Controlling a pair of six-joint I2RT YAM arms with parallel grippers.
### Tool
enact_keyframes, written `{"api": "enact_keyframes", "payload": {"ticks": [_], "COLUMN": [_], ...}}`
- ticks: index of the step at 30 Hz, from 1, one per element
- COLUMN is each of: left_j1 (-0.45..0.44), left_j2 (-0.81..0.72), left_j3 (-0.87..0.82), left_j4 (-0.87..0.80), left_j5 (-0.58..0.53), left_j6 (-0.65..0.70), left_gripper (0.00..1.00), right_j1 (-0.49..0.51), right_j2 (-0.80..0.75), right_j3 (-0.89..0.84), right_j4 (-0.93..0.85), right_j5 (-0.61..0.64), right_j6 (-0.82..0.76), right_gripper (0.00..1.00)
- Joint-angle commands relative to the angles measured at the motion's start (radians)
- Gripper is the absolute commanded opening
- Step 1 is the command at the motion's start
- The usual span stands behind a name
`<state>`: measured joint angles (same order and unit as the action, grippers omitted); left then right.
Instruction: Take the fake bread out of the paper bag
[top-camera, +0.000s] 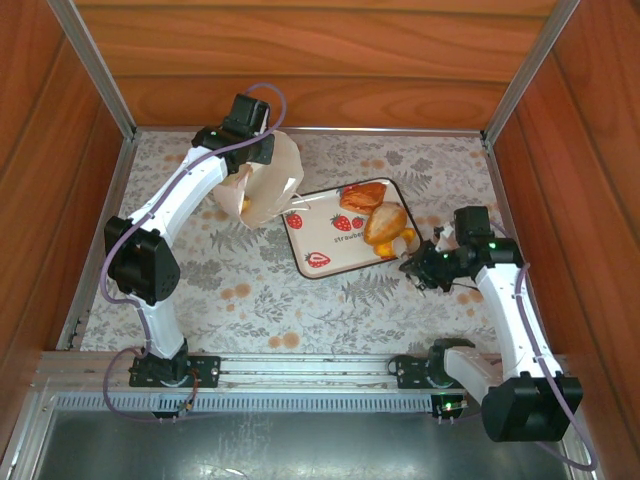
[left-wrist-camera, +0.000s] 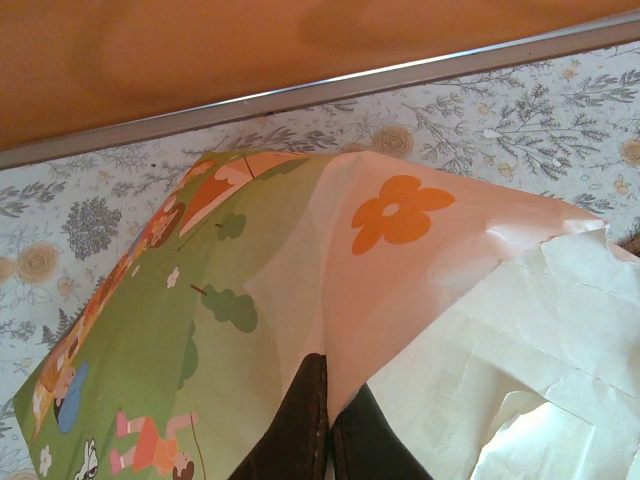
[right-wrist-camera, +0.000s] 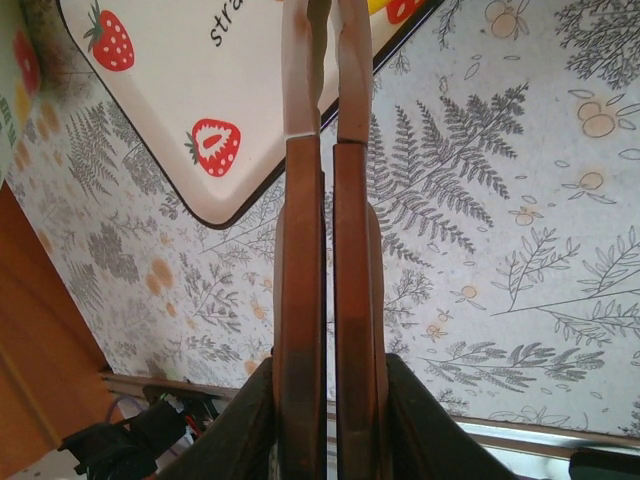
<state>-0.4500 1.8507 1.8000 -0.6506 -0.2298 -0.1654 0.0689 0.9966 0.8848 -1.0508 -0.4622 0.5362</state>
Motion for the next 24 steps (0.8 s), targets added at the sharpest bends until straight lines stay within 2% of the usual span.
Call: {"api": "enact_keyframes", "payload": {"ticks": [1,10,24], "left_j1": [0.004,0.005,0.004], "left_j2": [-0.01,-0.004,-0.004], "left_j3": [0.015,0.017,0.022], "left_j4": [-0.023,-0.023,-0.023], "left_j5": [0.003,0.006,0.004], "left_j6": [-0.01,-0.008,0.001], "left_gripper": [0.0,0.0,0.0], "right_j1": [0.045,0.107,0.159], "right_j2": [0.02,0.132,0.22], "right_j3": [-0.007,0.016,0.047], "right_j4": [0.049,0.129,0.216], "right_j5": [-0.042,-0.036,-0.045], "right_j6": [0.035,0.05,0.07], "right_gripper": [0.25,0.25,0.25]}}
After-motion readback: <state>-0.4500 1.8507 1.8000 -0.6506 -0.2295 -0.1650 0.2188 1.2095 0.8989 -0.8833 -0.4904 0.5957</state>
